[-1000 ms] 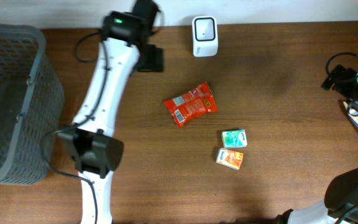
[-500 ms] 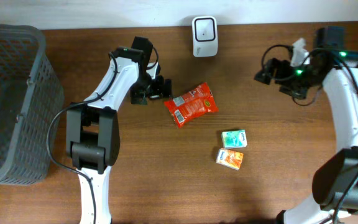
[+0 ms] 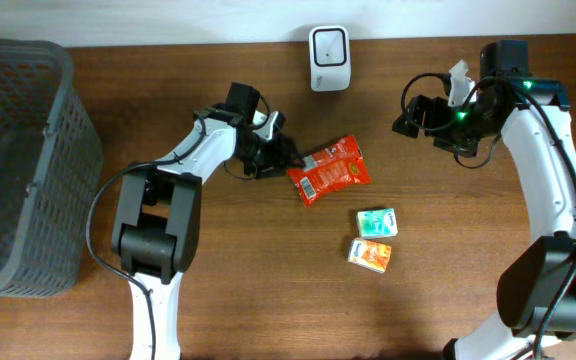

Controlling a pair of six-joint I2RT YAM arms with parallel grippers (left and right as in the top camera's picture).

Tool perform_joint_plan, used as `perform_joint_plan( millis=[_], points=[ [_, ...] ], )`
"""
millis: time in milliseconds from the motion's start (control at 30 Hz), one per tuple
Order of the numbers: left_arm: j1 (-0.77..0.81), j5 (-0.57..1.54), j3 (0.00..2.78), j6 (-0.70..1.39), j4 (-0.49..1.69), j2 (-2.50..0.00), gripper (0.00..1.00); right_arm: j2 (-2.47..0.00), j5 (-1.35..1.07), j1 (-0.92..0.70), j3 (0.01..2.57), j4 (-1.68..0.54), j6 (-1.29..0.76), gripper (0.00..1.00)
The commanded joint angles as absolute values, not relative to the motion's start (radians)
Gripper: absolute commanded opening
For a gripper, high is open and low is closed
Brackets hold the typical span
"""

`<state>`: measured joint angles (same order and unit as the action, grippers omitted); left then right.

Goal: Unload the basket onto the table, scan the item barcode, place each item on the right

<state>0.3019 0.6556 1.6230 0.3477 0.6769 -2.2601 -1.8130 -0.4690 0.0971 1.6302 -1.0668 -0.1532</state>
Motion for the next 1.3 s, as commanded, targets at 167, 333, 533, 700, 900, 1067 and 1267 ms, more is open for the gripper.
perform_joint_plan(
  millis=[167,333,533,700,900,1067,1267],
  points=[
    [0.308,0.636,1.597,0.372,0.681,-2.295,0.5,-1.925,-0.463,0.081,1.6,-1.05,-0.146,0.99],
    [0.323,0.633,1.597,0.449,0.655,-2.331,0.19,-2.058,-0.553,0.024,1.593,-1.009,-0.147,0.99],
    [0.304,0.616,1.615,0.446,0.691,-2.323,0.0,-2.1,-0.537,-0.032,1.593,-0.979,-0.146,0.98],
    [0.278,0.369,1.695,0.383,0.825,-2.167,0.0,-2.1,-0.535,-0.005,1.594,-0.951,-0.146,0.99],
    [0.286,0.266,1.698,0.344,0.838,-2.016,0.45,-2.105,-0.52,-0.012,1.59,-0.899,-0.146,0.89],
    [0.295,0.363,1.697,0.343,0.867,-2.114,0.99,-2.153,-0.428,-0.059,1.547,-0.844,-0.173,0.73],
    [0.294,0.359,1.697,0.342,0.893,-2.144,0.99,-2.182,-0.39,-0.065,1.533,-0.804,-0.172,0.8]
  ],
)
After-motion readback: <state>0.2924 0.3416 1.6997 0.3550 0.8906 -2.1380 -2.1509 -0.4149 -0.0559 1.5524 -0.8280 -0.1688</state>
